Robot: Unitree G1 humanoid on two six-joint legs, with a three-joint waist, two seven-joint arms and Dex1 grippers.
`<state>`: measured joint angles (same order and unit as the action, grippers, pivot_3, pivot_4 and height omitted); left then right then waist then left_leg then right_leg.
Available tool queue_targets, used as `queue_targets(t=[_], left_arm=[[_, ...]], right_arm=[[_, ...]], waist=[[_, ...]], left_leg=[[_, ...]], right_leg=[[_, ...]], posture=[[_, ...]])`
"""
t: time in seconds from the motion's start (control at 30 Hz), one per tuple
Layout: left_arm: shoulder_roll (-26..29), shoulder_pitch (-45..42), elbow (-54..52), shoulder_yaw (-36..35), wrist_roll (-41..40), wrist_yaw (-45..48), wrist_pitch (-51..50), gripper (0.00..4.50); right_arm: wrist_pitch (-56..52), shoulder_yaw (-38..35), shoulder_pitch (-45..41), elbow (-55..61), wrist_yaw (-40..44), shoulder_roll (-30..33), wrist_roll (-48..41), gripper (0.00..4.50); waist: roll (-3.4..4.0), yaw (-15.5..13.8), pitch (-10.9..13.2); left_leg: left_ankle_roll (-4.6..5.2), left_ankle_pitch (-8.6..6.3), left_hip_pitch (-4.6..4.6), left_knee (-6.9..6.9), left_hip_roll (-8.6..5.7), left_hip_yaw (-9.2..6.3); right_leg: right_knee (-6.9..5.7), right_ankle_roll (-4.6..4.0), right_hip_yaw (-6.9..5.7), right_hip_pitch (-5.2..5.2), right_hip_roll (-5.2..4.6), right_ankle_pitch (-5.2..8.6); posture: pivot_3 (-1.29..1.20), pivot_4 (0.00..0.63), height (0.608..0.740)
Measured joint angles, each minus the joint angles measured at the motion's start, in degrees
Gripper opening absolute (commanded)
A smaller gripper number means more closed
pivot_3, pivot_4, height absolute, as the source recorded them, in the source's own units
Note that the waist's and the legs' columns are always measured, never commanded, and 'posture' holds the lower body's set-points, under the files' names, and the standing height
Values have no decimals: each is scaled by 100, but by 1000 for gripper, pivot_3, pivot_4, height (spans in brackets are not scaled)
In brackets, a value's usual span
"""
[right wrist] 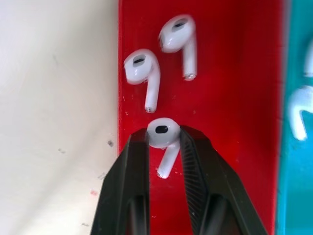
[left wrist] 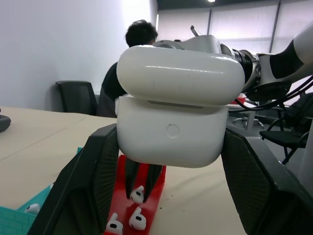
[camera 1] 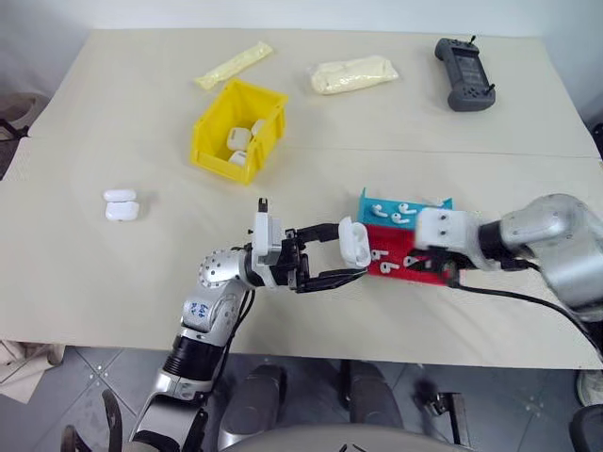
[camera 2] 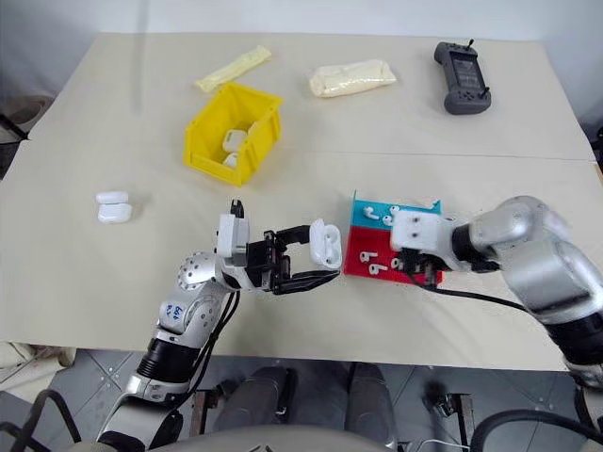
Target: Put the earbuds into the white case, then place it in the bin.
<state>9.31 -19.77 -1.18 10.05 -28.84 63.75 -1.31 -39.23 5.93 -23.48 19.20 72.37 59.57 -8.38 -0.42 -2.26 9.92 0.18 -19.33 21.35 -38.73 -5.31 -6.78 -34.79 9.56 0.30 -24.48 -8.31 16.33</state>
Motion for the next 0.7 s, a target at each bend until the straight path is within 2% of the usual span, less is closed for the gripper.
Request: queue_targets(t=[0.07, 0.1, 0.3, 0.57, 0.7], left_arm=[[15, -72, 41, -13, -24, 82, -11, 2771], [12, -151, 163, -14, -26, 149, -8, 2771], [-135, -459, 485, -8, -28, 274, 16, 2771], [-111, -538, 623, -76, -78, 463, -194, 2771], [-126, -639, 623, -113, -94, 459, -309, 2771]], right_arm=[[66, -840, 410, 102, -79, -163, -421, 611], [87, -1393, 677, 159, -186, -481, -762, 611], [464, -2592, 1219, 485, -790, -2064, -2133, 611], [537, -2561, 1291, 1332, -2239, -3425, -3420, 611], [536, -2227, 1321, 1593, -2702, -3685, -3825, 611]], waist=[[0, -27, 0], [-1, -41, 0], [1, -19, 0], [2, 62, 0], [2, 74, 0]], left_leg=[[0, 0, -2, 0, 2, 1], [0, 0, -5, 0, 2, 1], [-1, 0, -10, -2, 6, 9], [-2, 0, -11, -2, 7, 0], [-2, 0, -11, -3, 4, -3]], right_leg=[[1, 0, 0, 3, 2, 0], [1, 0, -2, 6, 3, 0], [-9, 2, 6, 2, 6, -1], [-15, 2, 4, 1, 6, -1], [-16, 1, 4, 2, 6, -1]], posture=[[0, 150, 740], [0, 150, 740], [0, 150, 740], [0, 150, 740], [0, 150, 740]])
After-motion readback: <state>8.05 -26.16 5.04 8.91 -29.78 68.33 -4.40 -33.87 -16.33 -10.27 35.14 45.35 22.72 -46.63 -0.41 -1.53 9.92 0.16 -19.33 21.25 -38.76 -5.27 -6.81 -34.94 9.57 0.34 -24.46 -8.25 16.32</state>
